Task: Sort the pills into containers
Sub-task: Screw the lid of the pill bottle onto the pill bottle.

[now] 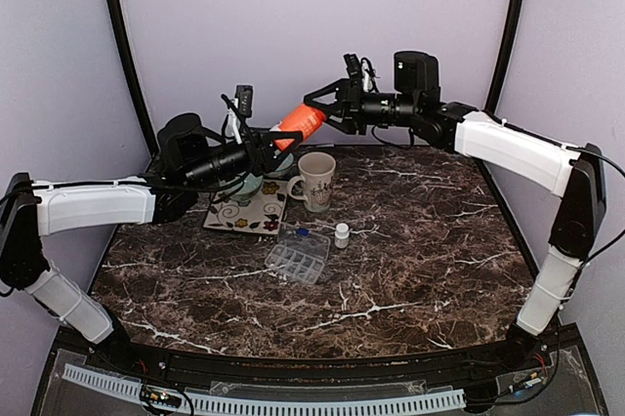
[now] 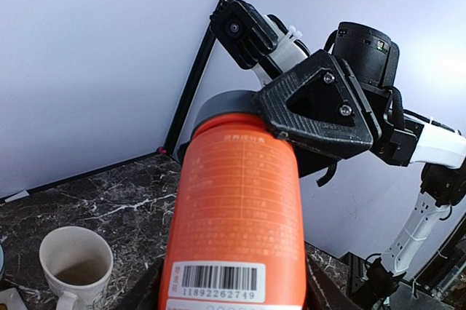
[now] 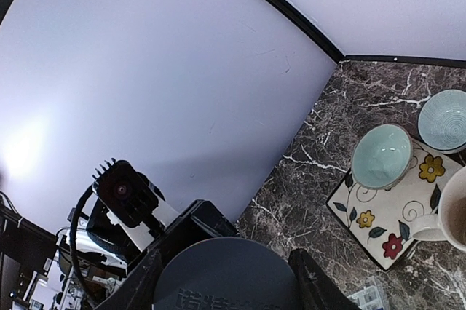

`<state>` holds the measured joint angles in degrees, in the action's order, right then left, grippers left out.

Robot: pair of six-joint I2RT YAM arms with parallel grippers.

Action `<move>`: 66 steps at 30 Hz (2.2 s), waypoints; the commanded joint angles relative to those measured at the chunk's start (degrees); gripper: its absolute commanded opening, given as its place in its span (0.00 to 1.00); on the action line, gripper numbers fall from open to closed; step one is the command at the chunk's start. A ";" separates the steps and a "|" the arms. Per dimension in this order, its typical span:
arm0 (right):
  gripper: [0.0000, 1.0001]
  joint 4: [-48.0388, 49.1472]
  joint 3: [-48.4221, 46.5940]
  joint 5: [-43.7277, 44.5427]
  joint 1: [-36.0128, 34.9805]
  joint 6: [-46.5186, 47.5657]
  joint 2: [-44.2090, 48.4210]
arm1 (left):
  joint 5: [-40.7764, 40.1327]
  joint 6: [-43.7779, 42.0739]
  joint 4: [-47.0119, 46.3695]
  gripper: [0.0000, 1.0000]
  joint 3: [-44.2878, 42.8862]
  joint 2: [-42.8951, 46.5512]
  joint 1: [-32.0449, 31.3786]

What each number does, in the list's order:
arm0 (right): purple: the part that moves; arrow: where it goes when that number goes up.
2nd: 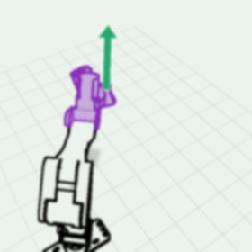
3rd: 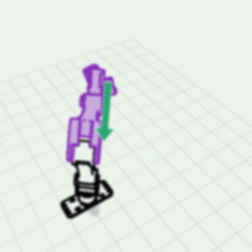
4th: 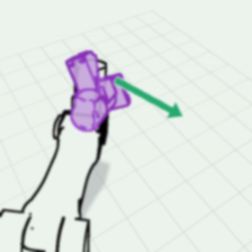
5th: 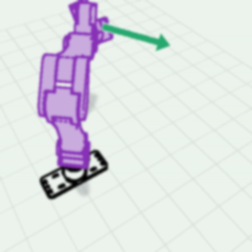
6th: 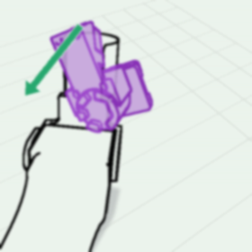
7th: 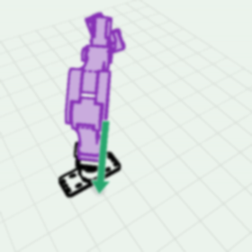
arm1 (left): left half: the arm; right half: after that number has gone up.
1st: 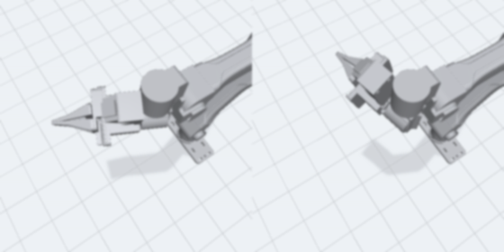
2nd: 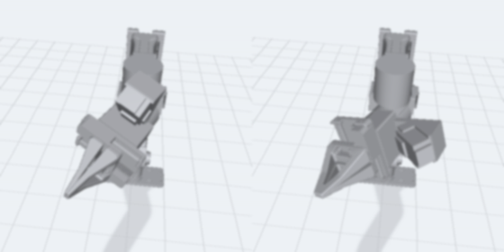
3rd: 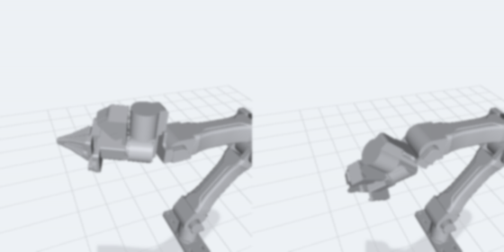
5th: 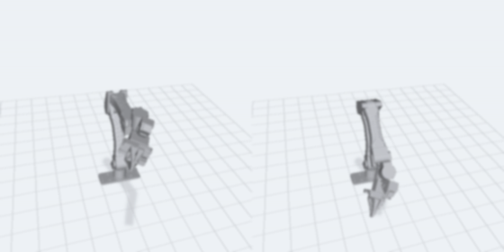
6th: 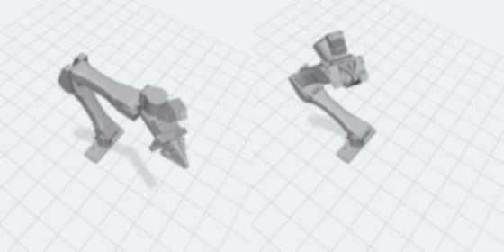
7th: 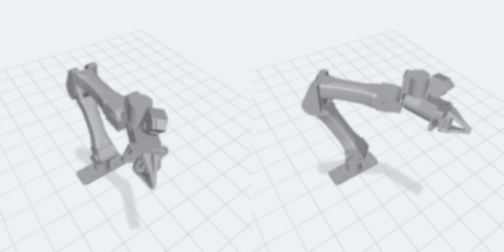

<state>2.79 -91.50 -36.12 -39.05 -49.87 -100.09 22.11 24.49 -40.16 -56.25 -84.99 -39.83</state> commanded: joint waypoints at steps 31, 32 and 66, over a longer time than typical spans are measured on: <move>0.67 -11.84 0.93 -2.81 -5.03 6.91 1.29 | -4.04 -2.66 -7.42 0.05 5.73 5.77 -1.86; 0.68 -12.11 1.13 -2.63 -4.90 7.08 1.57 | -4.15 -2.55 -7.47 0.05 6.00 5.92 -1.73; 0.70 -27.51 3.80 2.05 -1.37 32.51 10.62 | 25.69 11.18 -8.09 0.05 4.15 2.54 11.31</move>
<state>-24.25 -87.79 -34.54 -41.06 -24.14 -91.24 34.79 30.83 -45.39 -48.90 -81.38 -29.36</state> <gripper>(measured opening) 0.701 0.540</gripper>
